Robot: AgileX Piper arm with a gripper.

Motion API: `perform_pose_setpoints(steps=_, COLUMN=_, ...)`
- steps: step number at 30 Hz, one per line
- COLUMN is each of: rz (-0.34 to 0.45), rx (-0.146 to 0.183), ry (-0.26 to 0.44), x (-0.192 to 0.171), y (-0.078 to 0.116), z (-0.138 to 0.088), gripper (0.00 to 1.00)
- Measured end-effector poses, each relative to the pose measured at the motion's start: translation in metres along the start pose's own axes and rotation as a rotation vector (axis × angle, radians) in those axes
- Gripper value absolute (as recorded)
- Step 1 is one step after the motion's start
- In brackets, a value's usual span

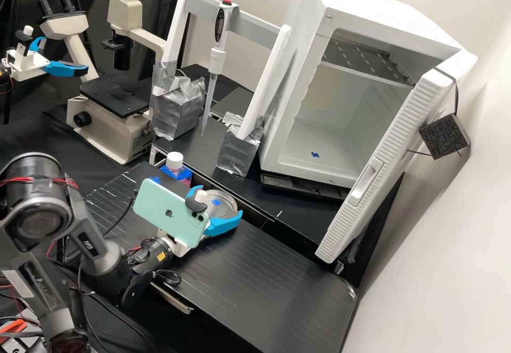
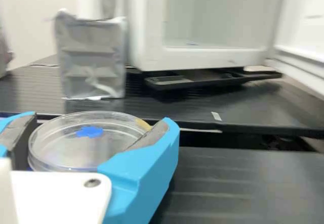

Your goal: Move the petri dish to the incubator

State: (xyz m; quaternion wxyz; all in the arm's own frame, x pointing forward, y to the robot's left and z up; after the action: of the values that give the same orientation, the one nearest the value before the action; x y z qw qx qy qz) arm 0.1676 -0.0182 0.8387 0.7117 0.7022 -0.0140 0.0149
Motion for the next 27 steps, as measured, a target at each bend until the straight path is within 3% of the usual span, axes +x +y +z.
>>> perform_pose_setpoints(steps=4, rz=0.073, rx=0.021, ry=-0.017, x=-0.008, y=0.012, z=-0.001, gripper=0.0)
perform_pose_setpoints(steps=12, rz=0.127, rx=0.043, ry=-0.024, x=-0.012, y=0.02, z=-0.001, gripper=0.0)
perform_pose_setpoints(steps=18, rz=0.167, rx=0.097, ry=-0.041, x=-0.007, y=0.019, z=-0.001, gripper=0.0)
perform_pose_setpoints(steps=21, rz=0.164, rx=0.118, ry=-0.071, x=0.005, y=0.021, z=0.004, gripper=0.0)
perform_pose_setpoints(steps=27, rz=0.236, rx=0.129, ry=-0.065, x=0.046, y=0.043, z=0.01, gripper=0.0)
